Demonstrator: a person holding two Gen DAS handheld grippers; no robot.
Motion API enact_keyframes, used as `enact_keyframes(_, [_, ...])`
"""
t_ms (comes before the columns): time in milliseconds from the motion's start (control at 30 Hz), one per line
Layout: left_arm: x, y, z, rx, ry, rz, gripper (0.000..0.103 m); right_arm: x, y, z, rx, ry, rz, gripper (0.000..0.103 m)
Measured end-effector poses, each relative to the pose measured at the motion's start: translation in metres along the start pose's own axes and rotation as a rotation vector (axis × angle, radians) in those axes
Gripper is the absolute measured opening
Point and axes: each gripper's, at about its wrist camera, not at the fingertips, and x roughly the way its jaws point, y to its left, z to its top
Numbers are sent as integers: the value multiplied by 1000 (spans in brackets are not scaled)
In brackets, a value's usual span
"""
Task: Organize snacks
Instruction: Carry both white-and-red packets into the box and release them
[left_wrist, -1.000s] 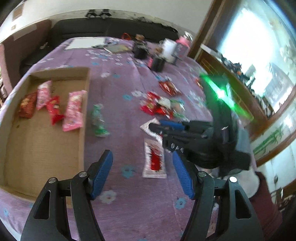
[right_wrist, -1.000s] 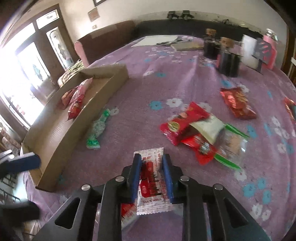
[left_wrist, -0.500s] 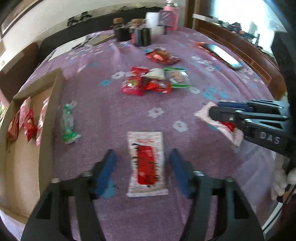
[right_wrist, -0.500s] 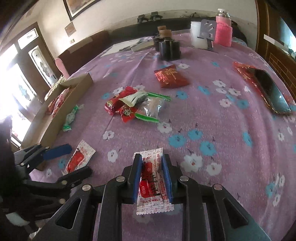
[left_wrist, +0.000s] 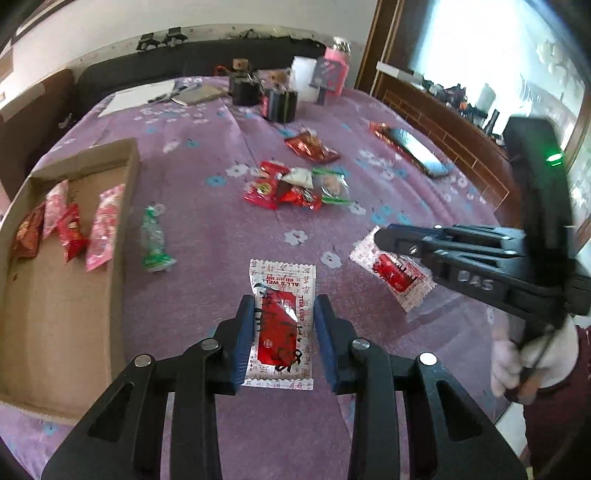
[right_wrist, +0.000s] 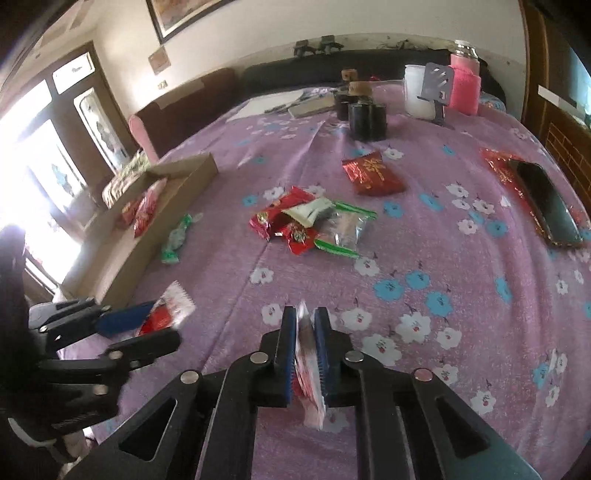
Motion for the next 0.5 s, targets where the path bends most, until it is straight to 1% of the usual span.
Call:
enact_keyframes(33, [-5, 3, -2, -8, -7, -6, 30, 4, -2, 0, 7, 13, -10, 28])
enact_keyframes(67, [-7, 5, -3, -13, -11, -13, 30, 7, -3, -2, 13, 18, -18, 39])
enact_keyframes(100, [-8, 6, -3, -16, -13, -19, 30, 10, -4, -3, 15, 23, -29, 42])
enact_keyframes(200, [-13, 13, -5, -37, -21, -30, 30, 20, -4, -11, -4, 46, -68, 42])
enact_keyframes(267, [-16, 19, -6, -61, -27, -45, 30, 19, 1, -15, -42, 34, -104, 41])
enact_keyframes(333, [-21, 26, -7, -83, -37, -54, 30, 19, 8, -19, -81, 39, -145, 35])
enact_keyframes(400, [-29, 35, -8, -106, -54, -59, 30, 16, 9, -21, -92, 45, -148, 25])
enact_keyframes(500, [-44, 54, -9, -138, -78, -55, 30, 10, 8, -21, -80, 38, -130, 22])
